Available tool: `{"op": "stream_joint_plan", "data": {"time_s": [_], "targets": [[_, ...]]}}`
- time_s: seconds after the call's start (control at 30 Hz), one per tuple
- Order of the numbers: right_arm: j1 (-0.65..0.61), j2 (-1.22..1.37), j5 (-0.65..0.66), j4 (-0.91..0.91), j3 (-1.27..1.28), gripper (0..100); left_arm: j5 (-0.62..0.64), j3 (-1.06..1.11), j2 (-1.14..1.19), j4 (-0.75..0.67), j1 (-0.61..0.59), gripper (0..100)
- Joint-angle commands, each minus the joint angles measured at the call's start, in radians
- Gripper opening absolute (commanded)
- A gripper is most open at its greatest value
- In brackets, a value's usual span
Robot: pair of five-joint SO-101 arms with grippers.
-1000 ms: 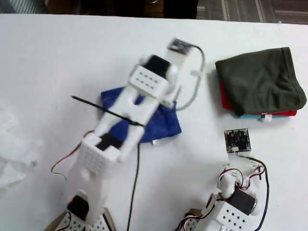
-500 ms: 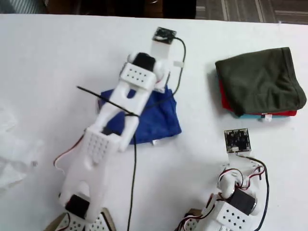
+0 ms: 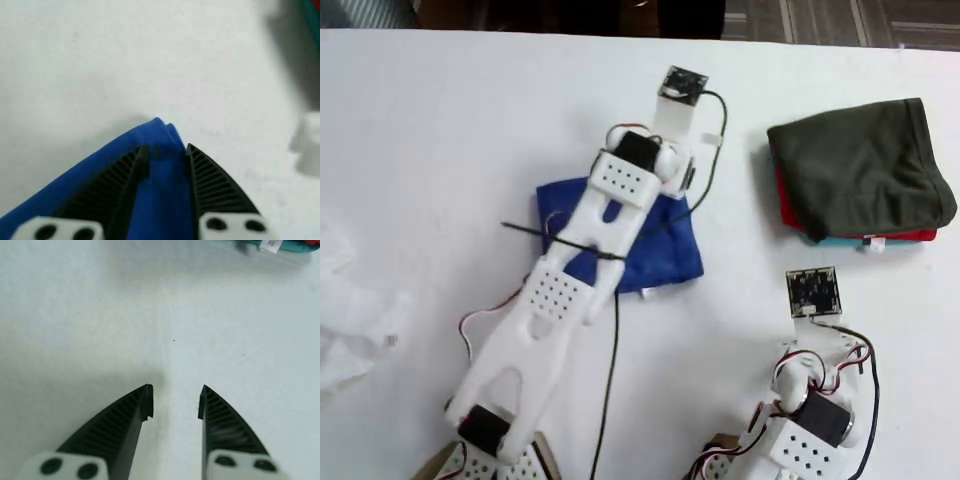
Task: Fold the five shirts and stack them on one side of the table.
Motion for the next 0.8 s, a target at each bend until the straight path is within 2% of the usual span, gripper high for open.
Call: {"op": "stream_joint_plan", "data": {"time_s": [0.0,0.2,0.3,0.43,0.57,0.77], "targets": [[0.001,-0.025,-0.005,-0.019,0.008,15.9,-0.011,-0.111,-0.037,0.084,0.011,15],[-0.001,-0.025,-0.005,-0.019,0.008,15.9,-0.018,-0.12,-0.086,0.318,0.012,15],[-0.001,-0.025,-0.005,-0.019,0.008,15.9,-0.095,-0.13,-0.124,0.316,0.005,15],[-0.001,-0.025,-0.005,-0.019,0.008,15.9,-0.103,-0.073,-0.226,0.316,0.066,15],[-0.001,-0.025,-0.006,-0.019,0.008,15.9,-0.103,0.091,-0.371,0.316,0.11,15],[-0.001,-0.025,-0.006,-0.019,0.008,15.9,-0.1,0.518,-0.618,0.31,0.12,15]]}}
